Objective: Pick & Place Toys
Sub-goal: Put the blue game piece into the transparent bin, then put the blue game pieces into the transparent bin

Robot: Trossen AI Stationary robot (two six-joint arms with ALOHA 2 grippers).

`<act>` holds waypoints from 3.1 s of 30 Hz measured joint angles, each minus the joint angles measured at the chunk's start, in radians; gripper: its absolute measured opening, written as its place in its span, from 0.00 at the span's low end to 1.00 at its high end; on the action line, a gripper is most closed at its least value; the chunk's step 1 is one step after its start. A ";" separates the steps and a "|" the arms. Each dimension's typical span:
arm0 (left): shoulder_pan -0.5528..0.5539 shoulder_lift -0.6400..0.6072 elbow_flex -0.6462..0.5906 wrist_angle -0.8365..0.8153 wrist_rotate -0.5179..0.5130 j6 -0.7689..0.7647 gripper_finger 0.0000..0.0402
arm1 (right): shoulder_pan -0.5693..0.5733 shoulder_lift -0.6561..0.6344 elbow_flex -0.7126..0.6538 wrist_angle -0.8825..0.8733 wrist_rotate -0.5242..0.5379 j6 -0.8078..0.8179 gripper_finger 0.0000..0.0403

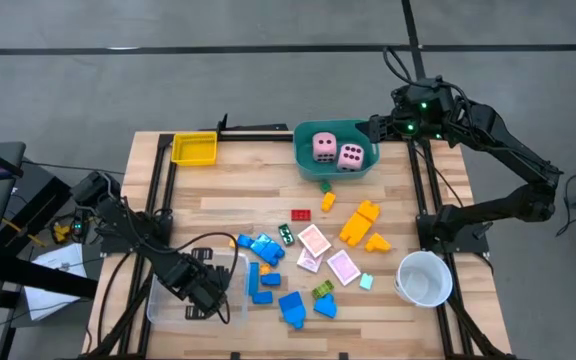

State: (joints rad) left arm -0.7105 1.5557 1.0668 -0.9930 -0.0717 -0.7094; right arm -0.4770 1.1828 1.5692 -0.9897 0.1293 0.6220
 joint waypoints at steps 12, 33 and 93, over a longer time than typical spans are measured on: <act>-0.001 -0.041 -0.001 0.024 0.027 -0.004 0.55 | 0.000 0.000 0.000 0.000 0.000 0.000 0.96; -0.001 -0.299 -0.001 0.145 -0.110 -0.032 0.60 | 0.000 0.000 0.000 0.000 -0.001 0.007 0.96; 0.701 0.295 0.430 0.082 0.135 1.093 0.78 | -0.037 0.001 0.000 -0.027 0.002 -0.065 0.96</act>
State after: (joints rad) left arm -0.0096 1.8512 1.4971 -0.9108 0.0635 0.3832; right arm -0.5137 1.1835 1.5692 -1.0168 0.1310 0.5571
